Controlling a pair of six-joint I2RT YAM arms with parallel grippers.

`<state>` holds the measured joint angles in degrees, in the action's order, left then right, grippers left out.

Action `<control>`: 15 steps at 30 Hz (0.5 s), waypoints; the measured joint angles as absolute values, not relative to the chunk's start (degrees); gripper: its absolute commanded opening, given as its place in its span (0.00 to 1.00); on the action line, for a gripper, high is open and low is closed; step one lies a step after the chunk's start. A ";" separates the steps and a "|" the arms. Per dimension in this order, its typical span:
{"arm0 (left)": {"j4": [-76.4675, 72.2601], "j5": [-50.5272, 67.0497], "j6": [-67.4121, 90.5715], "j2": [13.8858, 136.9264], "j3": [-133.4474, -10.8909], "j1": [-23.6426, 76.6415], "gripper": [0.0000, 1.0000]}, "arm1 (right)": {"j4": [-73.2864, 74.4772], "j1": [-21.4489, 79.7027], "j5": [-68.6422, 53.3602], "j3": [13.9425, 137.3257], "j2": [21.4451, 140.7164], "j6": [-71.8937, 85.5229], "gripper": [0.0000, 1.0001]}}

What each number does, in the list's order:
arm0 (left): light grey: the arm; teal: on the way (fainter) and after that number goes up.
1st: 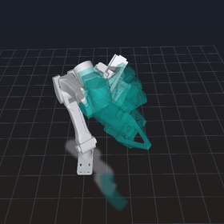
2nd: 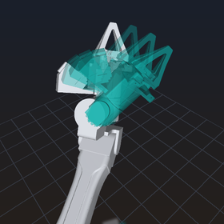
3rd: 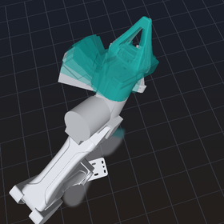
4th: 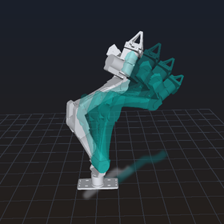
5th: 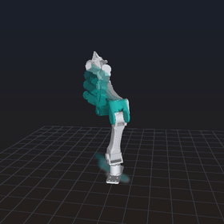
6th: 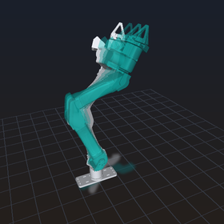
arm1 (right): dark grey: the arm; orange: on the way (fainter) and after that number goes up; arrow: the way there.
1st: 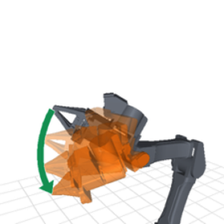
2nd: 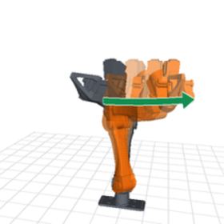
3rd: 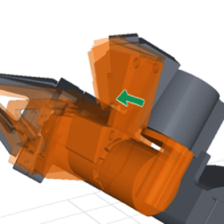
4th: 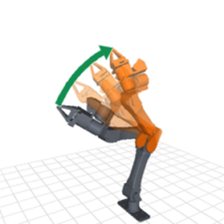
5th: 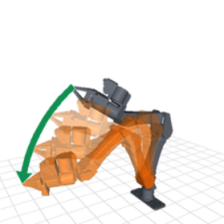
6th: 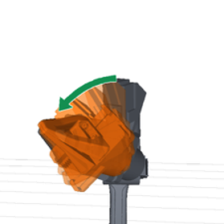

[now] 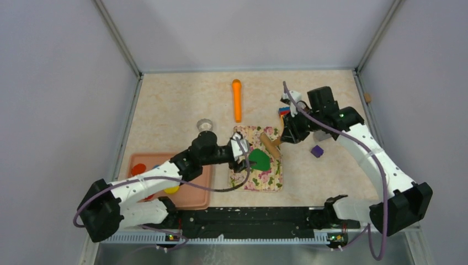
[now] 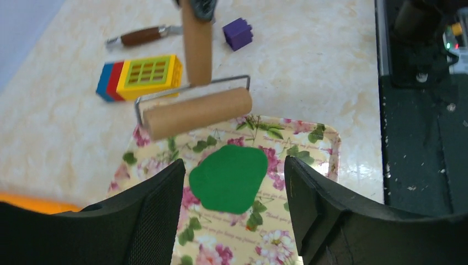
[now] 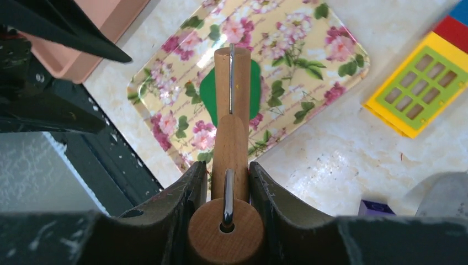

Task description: Roll out the dumpling wrappers from the dough

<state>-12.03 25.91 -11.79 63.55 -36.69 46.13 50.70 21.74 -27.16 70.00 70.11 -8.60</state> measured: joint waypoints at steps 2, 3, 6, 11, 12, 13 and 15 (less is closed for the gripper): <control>-14.26 27.11 -19.29 64.23 -35.83 49.32 0.66 | 51.27 24.14 -27.22 70.11 70.17 -11.49 0.00; -15.38 27.53 -21.56 65.01 -35.83 49.93 0.65 | 51.51 25.15 -27.09 70.19 70.17 -12.80 0.00; -18.02 28.77 -26.81 68.53 -36.69 50.50 0.65 | 52.73 29.80 -25.02 70.94 70.19 -18.87 0.00; -19.79 28.73 -28.47 71.72 -38.89 50.50 0.69 | 53.36 37.67 -18.13 71.81 70.00 -28.62 0.00; -19.68 28.38 -28.40 71.33 -38.89 50.50 0.70 | 53.52 39.70 -15.51 71.81 69.87 -31.33 0.00; -19.03 26.81 -27.81 70.50 -38.89 50.50 0.71 | 53.67 41.25 -13.96 71.81 69.80 -33.23 0.00; -17.72 23.42 -25.69 68.16 -38.65 50.43 0.70 | 54.19 45.93 -9.69 71.81 69.71 -37.69 0.00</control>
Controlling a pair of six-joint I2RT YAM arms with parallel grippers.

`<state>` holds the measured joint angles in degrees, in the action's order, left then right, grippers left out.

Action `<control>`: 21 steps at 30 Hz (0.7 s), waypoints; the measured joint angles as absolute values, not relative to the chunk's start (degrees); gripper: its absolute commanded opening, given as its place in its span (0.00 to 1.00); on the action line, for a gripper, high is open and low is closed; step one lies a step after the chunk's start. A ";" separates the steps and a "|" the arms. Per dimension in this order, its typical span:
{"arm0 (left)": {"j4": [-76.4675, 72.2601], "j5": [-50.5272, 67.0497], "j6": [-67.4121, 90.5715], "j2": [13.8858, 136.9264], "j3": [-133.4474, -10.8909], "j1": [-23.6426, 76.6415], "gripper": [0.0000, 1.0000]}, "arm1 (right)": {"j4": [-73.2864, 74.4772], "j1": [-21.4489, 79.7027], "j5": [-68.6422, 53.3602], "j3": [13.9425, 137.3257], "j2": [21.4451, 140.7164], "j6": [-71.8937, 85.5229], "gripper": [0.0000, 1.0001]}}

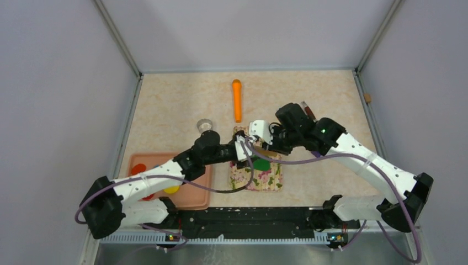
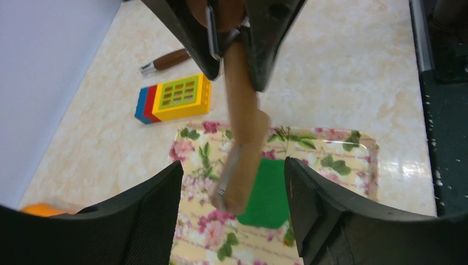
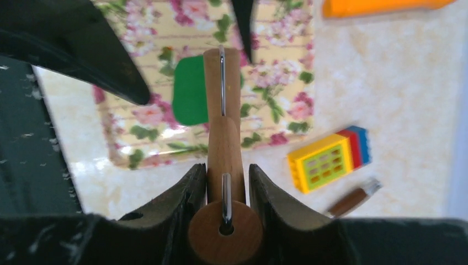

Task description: Roll out the dumpling wrappers from the dough

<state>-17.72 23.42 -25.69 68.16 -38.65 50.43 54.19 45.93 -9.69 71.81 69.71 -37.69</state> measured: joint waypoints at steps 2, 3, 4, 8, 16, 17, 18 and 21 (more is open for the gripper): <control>-15.20 22.11 -23.94 64.42 -36.88 50.30 0.68 | 52.88 49.56 -5.08 72.34 69.80 -38.22 0.00; -13.50 20.97 -20.71 62.35 -35.77 49.69 0.67 | 52.42 50.81 -3.42 72.58 69.89 -39.68 0.00; -11.99 19.57 -17.56 60.99 -35.14 48.21 0.65 | 52.53 52.97 -1.39 72.62 69.89 -41.19 0.00; -7.86 14.15 -3.38 59.20 -32.64 37.98 0.62 | 52.64 60.71 1.96 71.85 71.37 -44.75 0.00; -3.90 11.00 16.23 64.47 -30.39 32.58 0.56 | 50.72 62.33 5.74 64.42 75.29 -49.69 0.00; -3.84 11.09 18.17 66.48 -30.94 32.51 0.55 | 50.65 62.33 6.07 64.42 75.68 -50.09 0.00; -3.86 11.09 19.75 68.49 -31.57 32.36 0.54 | 50.39 62.33 6.20 64.42 75.83 -50.33 0.00; -3.90 10.87 24.43 74.26 -32.84 31.48 0.52 | 49.36 62.30 6.35 64.38 75.94 -50.87 0.00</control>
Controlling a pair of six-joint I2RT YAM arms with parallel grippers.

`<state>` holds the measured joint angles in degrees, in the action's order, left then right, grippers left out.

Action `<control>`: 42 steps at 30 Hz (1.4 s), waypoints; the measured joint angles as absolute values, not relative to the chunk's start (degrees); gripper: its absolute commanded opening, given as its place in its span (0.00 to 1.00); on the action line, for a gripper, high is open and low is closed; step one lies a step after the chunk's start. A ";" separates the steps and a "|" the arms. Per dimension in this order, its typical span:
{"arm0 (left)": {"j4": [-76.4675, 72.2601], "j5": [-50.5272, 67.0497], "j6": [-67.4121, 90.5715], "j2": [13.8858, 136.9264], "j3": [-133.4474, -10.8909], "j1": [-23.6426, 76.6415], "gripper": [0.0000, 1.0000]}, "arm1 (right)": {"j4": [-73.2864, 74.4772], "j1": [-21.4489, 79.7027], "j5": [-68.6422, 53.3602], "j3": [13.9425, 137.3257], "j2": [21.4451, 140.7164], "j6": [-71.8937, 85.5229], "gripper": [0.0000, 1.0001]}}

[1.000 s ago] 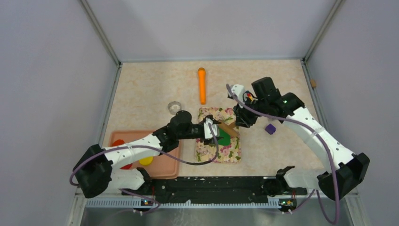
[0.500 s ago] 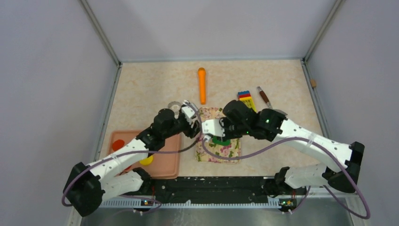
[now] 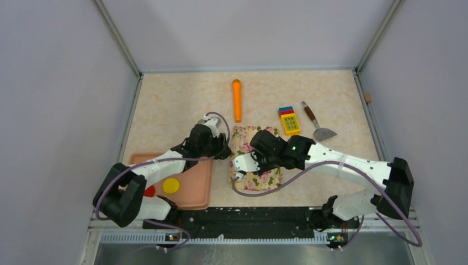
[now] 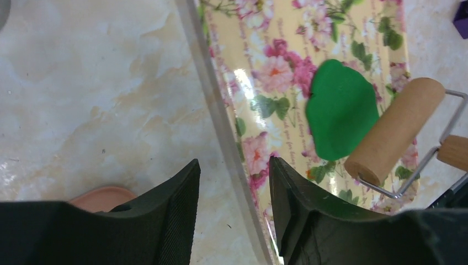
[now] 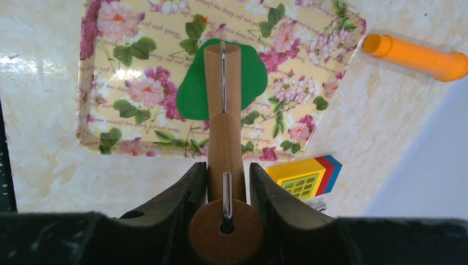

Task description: Roll out the dumpling wrappers from the dough

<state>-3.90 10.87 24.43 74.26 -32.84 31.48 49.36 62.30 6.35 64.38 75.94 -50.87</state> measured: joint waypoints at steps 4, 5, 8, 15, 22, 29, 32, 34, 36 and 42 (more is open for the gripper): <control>-3.81 11.03 28.47 79.59 -33.87 30.41 0.46 | 47.27 62.30 6.39 63.37 76.49 -51.05 0.00; -3.84 11.09 28.95 80.95 -34.50 30.30 0.43 | 47.11 62.30 6.37 63.22 76.55 -51.05 0.00; -3.86 11.81 30.04 85.01 -36.84 30.24 0.32 | 45.45 62.30 6.33 60.60 76.66 -51.05 0.00; -4.16 14.06 31.35 92.33 -41.50 30.13 0.00 | 42.30 61.98 6.37 57.69 76.71 -51.96 0.00; -4.38 14.13 33.01 92.58 -41.60 29.69 0.00 | 38.50 61.06 7.18 57.36 79.24 -53.63 0.00; -4.49 14.15 33.12 92.58 -41.56 29.34 0.00 | 30.13 59.33 9.54 57.36 83.77 -55.79 0.00; -4.73 14.24 33.12 92.58 -41.43 29.28 0.00 | 26.72 58.54 10.24 57.28 85.36 -56.21 0.00; -5.10 14.35 33.15 92.55 -41.23 29.19 0.00 | 25.85 58.08 10.26 57.47 85.69 -56.25 0.00; -5.52 14.50 33.19 92.53 -40.99 29.12 0.00 | 26.59 57.54 10.00 58.63 86.00 -56.03 0.00; -6.04 14.72 33.23 92.53 -40.77 28.97 0.00 | 35.53 55.92 9.69 67.11 88.20 -52.86 0.00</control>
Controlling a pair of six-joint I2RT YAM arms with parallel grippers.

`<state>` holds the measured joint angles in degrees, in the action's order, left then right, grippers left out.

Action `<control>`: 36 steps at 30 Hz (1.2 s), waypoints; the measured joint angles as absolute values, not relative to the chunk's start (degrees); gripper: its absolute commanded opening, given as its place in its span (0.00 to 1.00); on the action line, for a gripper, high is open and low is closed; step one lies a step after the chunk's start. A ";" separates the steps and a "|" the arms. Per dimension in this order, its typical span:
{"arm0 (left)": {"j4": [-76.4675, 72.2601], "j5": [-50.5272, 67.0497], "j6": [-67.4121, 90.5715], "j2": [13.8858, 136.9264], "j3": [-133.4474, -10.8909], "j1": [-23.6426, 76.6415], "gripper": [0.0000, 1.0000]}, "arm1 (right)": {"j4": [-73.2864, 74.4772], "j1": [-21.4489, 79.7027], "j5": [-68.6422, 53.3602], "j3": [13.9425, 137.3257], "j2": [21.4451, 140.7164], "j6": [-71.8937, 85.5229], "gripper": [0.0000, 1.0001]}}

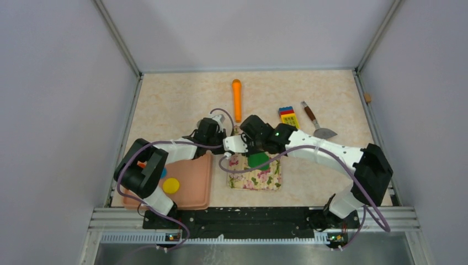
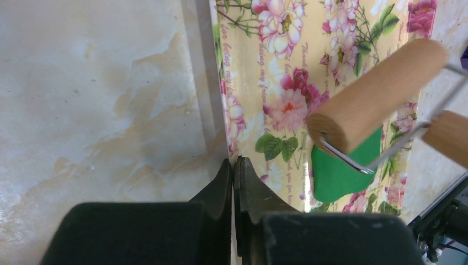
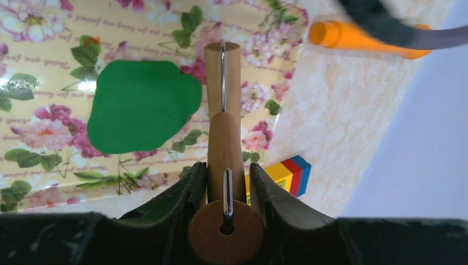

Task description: Roll out the dumpling wrappers from the dough

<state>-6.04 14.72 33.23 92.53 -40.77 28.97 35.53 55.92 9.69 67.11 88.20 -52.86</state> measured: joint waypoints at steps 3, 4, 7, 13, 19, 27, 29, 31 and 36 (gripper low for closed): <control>-6.26 14.74 33.23 92.53 -40.66 28.93 0.00 | 39.97 55.79 9.78 72.90 88.16 -51.13 0.00; -6.39 14.72 33.21 92.53 -40.60 28.93 0.00 | 40.66 55.81 9.72 74.32 87.99 -50.65 0.00; -6.44 14.72 33.19 92.51 -40.60 28.93 0.00 | 42.61 56.05 9.15 75.53 86.15 -48.60 0.00; -6.92 14.70 33.17 92.40 -40.27 28.93 0.00 | 48.23 56.62 6.55 71.85 83.18 -43.42 0.00; -7.38 14.63 33.15 92.23 -39.94 28.93 0.00 | 48.38 57.01 6.17 66.24 82.94 -41.47 0.00; -7.40 14.44 33.08 92.14 -39.90 28.93 0.00 | 42.02 56.88 7.81 62.13 82.30 -43.16 0.00; -7.44 14.02 33.04 91.98 -39.81 28.84 0.00 | 40.27 56.69 8.21 61.17 82.48 -43.72 0.00; -7.51 13.58 32.93 91.77 -39.66 28.62 0.00 | 38.52 56.36 8.49 60.75 82.81 -43.97 0.00; -7.53 12.82 32.86 91.48 -39.46 27.83 0.00 | 33.17 54.30 8.97 60.77 85.45 -45.04 0.00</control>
<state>-7.53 12.82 32.86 91.48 -39.46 27.83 33.17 54.30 8.97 60.77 85.45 -45.04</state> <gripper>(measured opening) 0.013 0.329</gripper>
